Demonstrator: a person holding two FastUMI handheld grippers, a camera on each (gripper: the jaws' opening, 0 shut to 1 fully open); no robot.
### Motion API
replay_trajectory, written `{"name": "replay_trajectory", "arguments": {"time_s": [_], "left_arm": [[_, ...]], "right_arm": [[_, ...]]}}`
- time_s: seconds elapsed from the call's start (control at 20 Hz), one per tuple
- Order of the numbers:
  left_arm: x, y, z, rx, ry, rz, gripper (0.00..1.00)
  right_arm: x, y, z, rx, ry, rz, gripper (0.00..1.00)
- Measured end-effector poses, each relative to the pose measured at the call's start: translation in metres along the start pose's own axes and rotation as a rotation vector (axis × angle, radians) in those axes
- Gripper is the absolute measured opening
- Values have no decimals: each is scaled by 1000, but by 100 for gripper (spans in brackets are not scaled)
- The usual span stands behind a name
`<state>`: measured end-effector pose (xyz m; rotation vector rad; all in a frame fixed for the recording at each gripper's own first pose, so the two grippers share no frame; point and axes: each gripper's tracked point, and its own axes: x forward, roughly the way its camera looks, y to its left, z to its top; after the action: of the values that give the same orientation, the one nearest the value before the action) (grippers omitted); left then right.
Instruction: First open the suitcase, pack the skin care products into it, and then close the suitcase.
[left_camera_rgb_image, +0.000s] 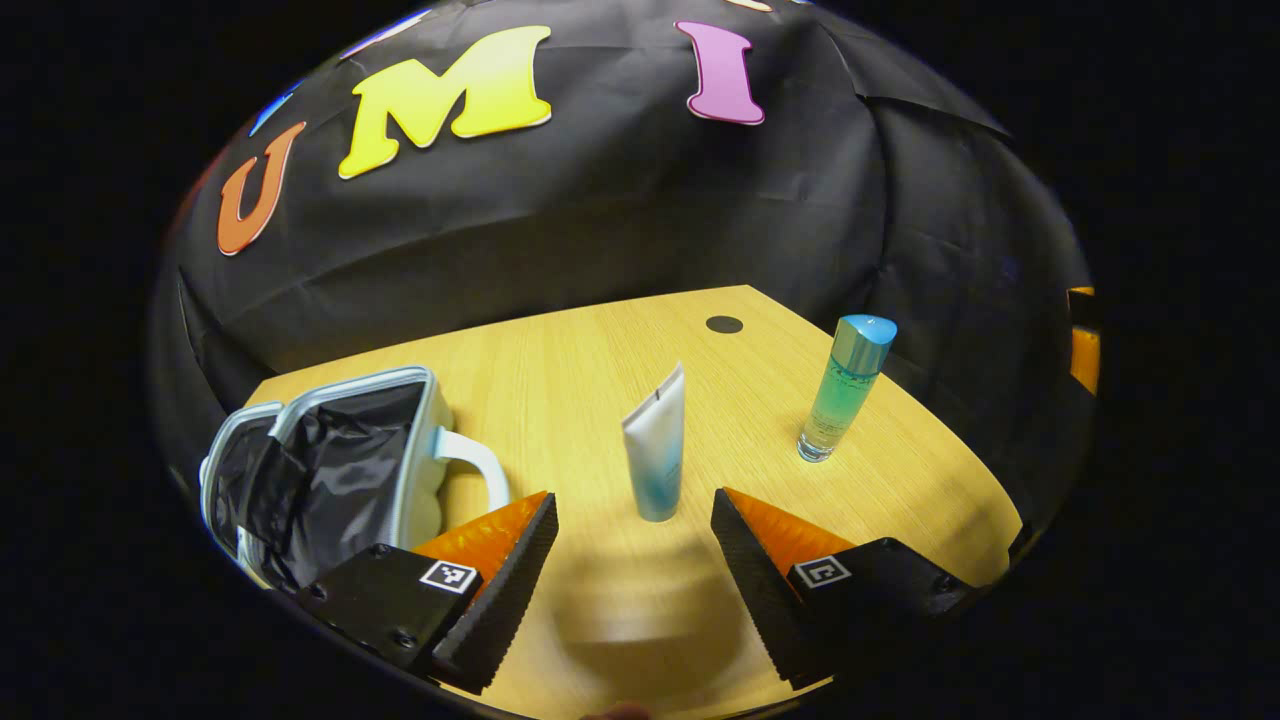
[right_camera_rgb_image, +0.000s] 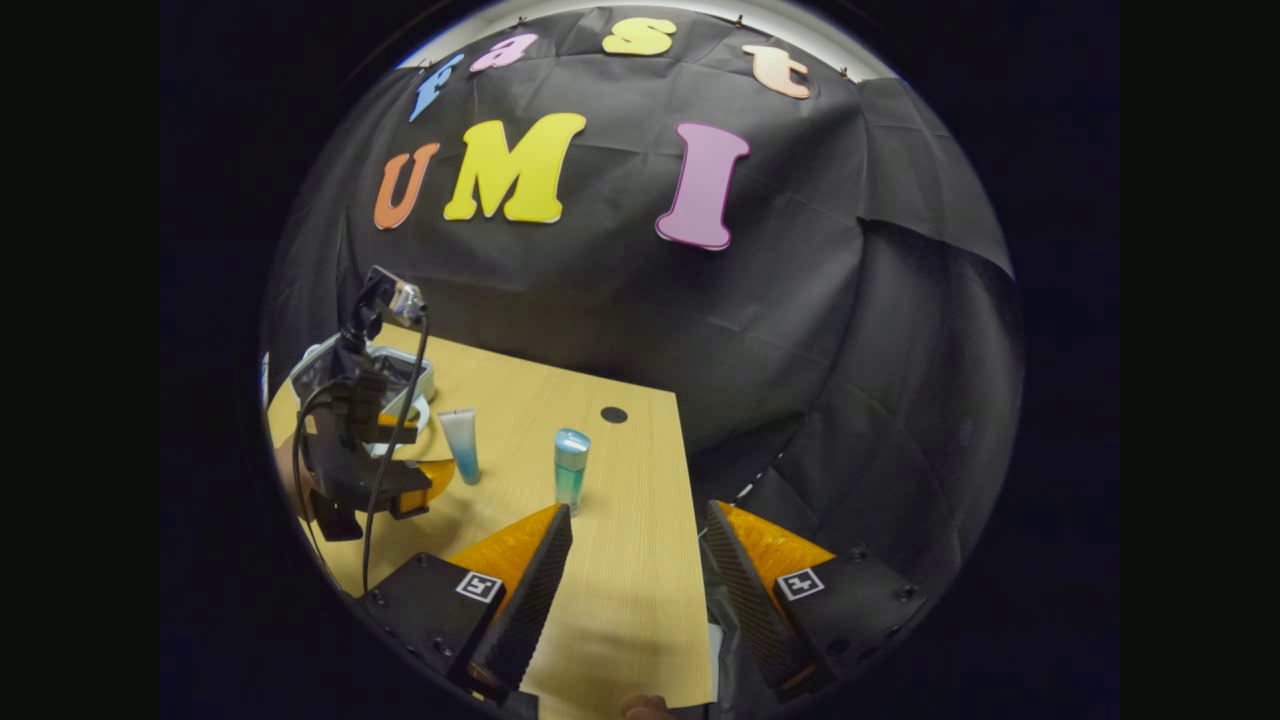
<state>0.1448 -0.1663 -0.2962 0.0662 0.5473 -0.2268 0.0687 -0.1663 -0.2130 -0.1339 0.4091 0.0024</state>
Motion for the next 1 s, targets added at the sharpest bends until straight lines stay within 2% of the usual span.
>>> {"name": "replay_trajectory", "arguments": {"time_s": [0.25, 0.4, 0.55, 0.75, 0.85, 0.95, 1.0], "left_arm": [[39, 4, -13, -54, 31, 40, 100], [57, -4, -20, -92, 53, 7, 90], [66, -3, -21, -67, 65, 5, 85], [75, -5, -17, -28, 62, 0, 73], [76, -8, -14, -20, 67, -10, 63], [78, -10, -13, -18, 66, -17, 48], [77, -10, -13, -24, 67, -15, 45]], "right_arm": [[16, -2, -21, -10, 55, 10, 81], [23, -4, -35, -7, 88, 16, 81], [32, 0, -41, -4, 103, 27, 80], [55, 13, -41, 35, 109, 63, 81], [68, 17, -36, 53, 110, 74, 80], [79, 21, -31, 57, 105, 89, 80], [84, 24, -29, 56, 103, 101, 81]]}}
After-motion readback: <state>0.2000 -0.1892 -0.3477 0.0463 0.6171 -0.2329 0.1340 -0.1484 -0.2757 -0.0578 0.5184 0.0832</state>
